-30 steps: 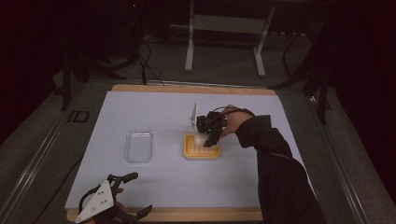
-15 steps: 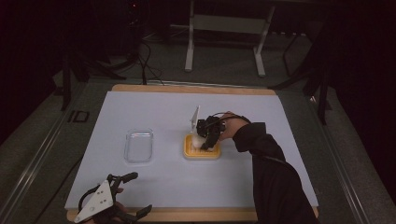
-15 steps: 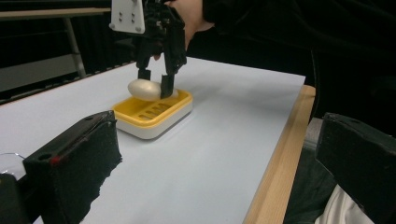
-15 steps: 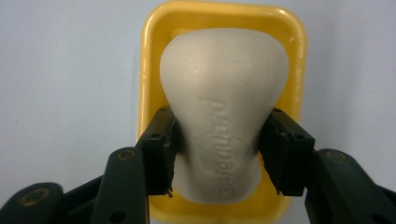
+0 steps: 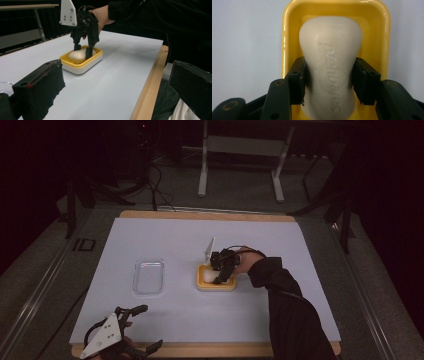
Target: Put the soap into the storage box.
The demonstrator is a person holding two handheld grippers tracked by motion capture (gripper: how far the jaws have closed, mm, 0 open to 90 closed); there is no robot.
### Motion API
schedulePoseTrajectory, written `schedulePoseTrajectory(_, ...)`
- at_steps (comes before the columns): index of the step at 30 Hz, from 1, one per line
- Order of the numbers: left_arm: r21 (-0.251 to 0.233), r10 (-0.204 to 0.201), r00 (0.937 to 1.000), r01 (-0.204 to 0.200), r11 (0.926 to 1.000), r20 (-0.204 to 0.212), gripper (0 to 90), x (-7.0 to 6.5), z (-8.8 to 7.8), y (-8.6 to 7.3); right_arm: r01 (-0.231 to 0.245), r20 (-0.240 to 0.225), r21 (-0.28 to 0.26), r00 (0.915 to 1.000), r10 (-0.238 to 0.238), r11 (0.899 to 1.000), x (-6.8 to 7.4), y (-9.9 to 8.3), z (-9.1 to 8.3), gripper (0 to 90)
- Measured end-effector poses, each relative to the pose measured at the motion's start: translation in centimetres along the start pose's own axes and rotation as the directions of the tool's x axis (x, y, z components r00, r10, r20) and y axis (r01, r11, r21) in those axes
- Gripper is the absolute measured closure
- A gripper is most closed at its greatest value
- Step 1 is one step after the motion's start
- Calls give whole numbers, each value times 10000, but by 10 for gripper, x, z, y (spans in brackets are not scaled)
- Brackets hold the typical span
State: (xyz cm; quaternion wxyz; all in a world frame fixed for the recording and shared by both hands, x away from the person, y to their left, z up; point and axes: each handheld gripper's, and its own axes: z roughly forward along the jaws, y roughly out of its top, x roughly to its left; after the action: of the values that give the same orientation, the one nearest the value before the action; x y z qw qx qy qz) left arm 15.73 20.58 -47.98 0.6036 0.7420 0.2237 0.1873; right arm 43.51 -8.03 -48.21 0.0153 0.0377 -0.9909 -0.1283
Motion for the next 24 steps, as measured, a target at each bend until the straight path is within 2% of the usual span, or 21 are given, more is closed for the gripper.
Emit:
schedulePoseTrajectory(4,39,44,10000,-44,10000,-7,1,0,0,0,-95,-66,-2,9999,95,10000,0,-1,7,488)
schedulePoseTrajectory(7,54,56,10000,-56,10000,-14,1,0,1,0,-256,-128,32,9996,256,9997,0,-1,6,485)
schedulePoseTrajectory(11,63,49,10000,-49,10000,-29,1,0,1,0,-81,-43,111,10000,81,9999,1,0,2,477)
schedulePoseTrajectory(15,85,62,10000,-61,9999,-24,1,0,1,0,-187,-83,51,9998,187,9998,1,1,-1,471)
schedulePoseTrajectory(19,85,55,10000,-54,9999,-35,1,0,2,-1,-108,95,-390,9999,112,9992,2,0,-19,462)
schedulePoseTrajectory(22,97,61,10000,-60,9999,-57,1,0,2,-1,-394,205,-621,9990,408,9973,5,-2,-32,450)
schedulePoseTrajectory(24,123,59,10000,-59,9999,-60,1,0,2,0,-410,343,-805,9984,439,9959,7,-4,-39,449)
